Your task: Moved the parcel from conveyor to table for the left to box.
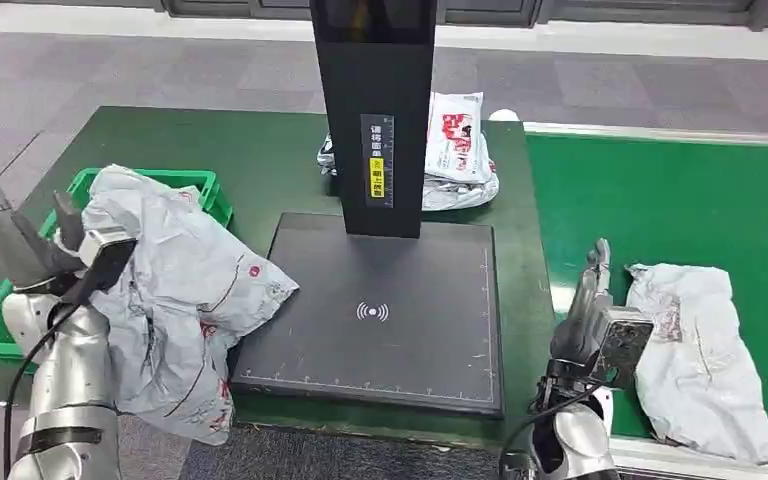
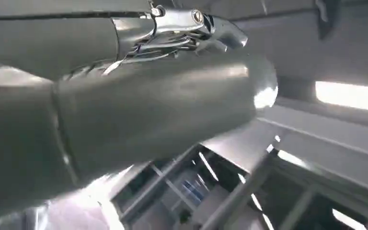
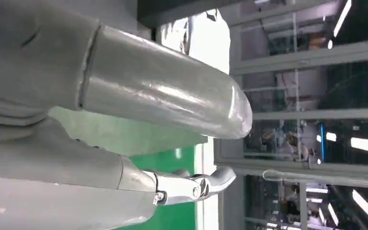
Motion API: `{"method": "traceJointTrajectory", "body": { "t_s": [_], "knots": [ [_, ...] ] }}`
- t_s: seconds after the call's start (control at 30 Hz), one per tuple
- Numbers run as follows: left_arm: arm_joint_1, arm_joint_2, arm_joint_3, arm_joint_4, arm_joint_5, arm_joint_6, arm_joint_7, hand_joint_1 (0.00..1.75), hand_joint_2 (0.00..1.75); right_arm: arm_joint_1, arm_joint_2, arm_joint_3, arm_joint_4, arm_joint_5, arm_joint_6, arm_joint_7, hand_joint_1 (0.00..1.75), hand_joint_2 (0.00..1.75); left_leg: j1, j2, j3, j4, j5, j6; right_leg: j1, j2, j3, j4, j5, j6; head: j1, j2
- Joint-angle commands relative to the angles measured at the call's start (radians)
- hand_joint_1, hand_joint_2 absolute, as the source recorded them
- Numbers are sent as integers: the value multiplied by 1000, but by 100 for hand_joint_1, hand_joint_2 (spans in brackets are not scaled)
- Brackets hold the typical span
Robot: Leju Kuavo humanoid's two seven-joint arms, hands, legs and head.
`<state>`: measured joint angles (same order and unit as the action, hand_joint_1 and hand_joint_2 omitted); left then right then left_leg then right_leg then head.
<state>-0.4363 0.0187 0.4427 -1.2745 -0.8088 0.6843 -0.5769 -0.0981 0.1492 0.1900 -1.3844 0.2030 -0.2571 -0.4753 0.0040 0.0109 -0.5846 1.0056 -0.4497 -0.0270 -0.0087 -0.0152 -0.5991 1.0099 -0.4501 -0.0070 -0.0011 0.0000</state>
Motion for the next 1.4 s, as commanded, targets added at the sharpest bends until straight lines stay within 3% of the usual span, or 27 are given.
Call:
{"method": "traceJointTrajectory", "body": {
  "t_s": [0.03, 0.1, 0.13, 0.17, 0.2, 0.4, 0.5, 0.7, 0.73, 0.77, 0.8, 1.0, 1.4],
  "knots": [
    [32, 51, -343, 25, -63, -59, 177, 0, 175, 9, -20, 20, 25, 10, 6, 13, 0, 0, 1, -4, 1, -1, 1, 1, 1, -2, 2, -2, 0, 0, 0, 0],
    [34, 85, -385, 39, -109, -112, 194, 0, 175, 6, -15, 13, 26, 13, 11, 15, 0, 0, 1, -2, 0, -1, 0, 1, 1, 0, 1, -2, 0, 0, 0, 0],
    [35, 94, -409, 37, -139, -145, 207, 0, 0, 5, -13, 7, 23, 18, 16, 17, 0, 0, 1, -1, 1, -1, 0, 1, 1, 1, 2, -3, 1, 1, 0, 0],
    [30, 98, -424, 46, -151, -170, 211, 0, 0, 4, -11, 2, 20, 21, 20, 20, 0, 0, 1, -1, 0, -1, 0, 1, 1, 1, 2, -2, 0, 0, 0, 0],
    [18, 113, -464, 68, -188, -230, 213, 0, 175, 4, -11, -2, 14, 30, 29, 26, 0, 0, 1, 1, 1, -2, 0, 1, 1, 2, 2, -2, 1, 0, 0, 0],
    [-137, 259, -699, 376, -569, -509, 353, 0, 175, 20, -3, -59, -18, 80, 80, 35, 0, 0, 0, -5, 0, -1, 1, 0, 0, -4, 1, -1, 0, 0, 0, 0],
    [-235, 282, -791, 523, -748, -562, 470, 0, 175, 58, 3, -82, -60, 104, 97, 40, 0, 0, 1, -3, 0, -1, 2, 0, 1, -2, 1, -1, 1, -1, 0, 0],
    [-238, 287, -813, 535, -762, -629, 481, 0, 175, 66, 4, -83, -64, 115, 101, 41, 0, 0, 2, 2, 1, -1, 2, -1, 1, 3, 0, -2, 3, -2, 0, 0],
    [-226, 310, -816, 511, -750, -669, 469, 23, 175, 66, 7, -90, -66, 123, 103, 42, 0, 0, 3, 2, 1, -2, 2, 0, 1, 3, 1, -3, 3, -2, 0, 0],
    [-222, 323, -820, 505, -750, -676, 467, 155, 175, 69, 8, -93, -72, 127, 105, 43, 0, 0, 2, 4, 0, -1, 1, -1, 1, 5, -2, -1, 3, -2, 0, 0],
    [-220, 332, -823, 500, -753, -682, 465, 175, 175, 75, 9, -97, -80, 130, 107, 44, 0, 0, 2, 4, 1, -2, 1, 0, 1, 5, 0, -2, 3, -2, 0, 0],
    [-253, 347, -834, 437, -747, -625, 449, 175, 175, 100, 9, -105, -102, 164, 127, 55, 0, 0, 3, 3, -1, 0, 1, -1, 2, 4, -2, -1, 2, -2, 0, 0],
    [-280, 402, -859, 369, -667, -723, 359, 175, 175, 121, -5, -108, -93, 188, 134, 53, 0, 0, 5, 3, -1, 0, 1, -1, 2, 4, -2, -2, 3, -2, 0, 0]
  ]
}}
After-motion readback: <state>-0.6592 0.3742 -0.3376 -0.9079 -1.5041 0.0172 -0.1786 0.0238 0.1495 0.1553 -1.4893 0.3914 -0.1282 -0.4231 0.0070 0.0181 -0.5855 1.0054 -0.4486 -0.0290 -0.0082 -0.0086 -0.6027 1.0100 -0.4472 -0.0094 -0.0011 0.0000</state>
